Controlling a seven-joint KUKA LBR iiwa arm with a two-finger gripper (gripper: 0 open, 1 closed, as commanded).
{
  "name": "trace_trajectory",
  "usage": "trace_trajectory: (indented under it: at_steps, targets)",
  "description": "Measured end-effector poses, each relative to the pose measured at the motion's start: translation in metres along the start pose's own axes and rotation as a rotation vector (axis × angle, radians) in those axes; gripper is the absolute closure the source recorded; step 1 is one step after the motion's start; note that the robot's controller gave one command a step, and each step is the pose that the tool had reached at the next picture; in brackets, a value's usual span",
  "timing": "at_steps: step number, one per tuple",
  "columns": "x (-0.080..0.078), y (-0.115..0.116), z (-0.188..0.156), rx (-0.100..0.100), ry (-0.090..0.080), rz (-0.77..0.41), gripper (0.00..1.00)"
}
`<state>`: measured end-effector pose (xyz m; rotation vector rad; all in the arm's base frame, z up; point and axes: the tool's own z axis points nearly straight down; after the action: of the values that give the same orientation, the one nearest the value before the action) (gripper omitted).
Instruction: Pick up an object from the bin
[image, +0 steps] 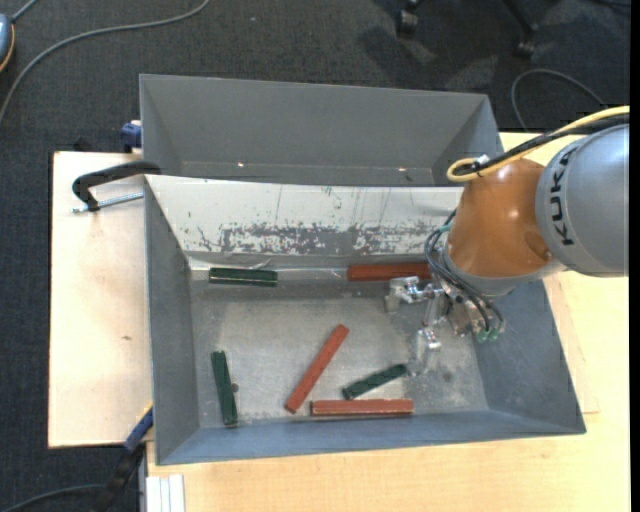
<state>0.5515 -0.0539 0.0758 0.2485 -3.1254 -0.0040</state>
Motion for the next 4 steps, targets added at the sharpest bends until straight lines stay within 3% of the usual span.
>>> trace_trajectory:
  at_steps: [1, 2, 3, 4]
  targets:
    - [0.053, 0.032, 0.002, 0.003, -0.005, -0.173, 0.00]
    - [0.038, 0.051, -0.073, 0.004, -0.020, -0.097, 0.00]
    - [0.043, 0.104, -0.040, -0.001, -0.004, -0.079, 0.00]
    - [0.003, 0.017, -0.002, 0.008, -0.013, -0.124, 0.00]
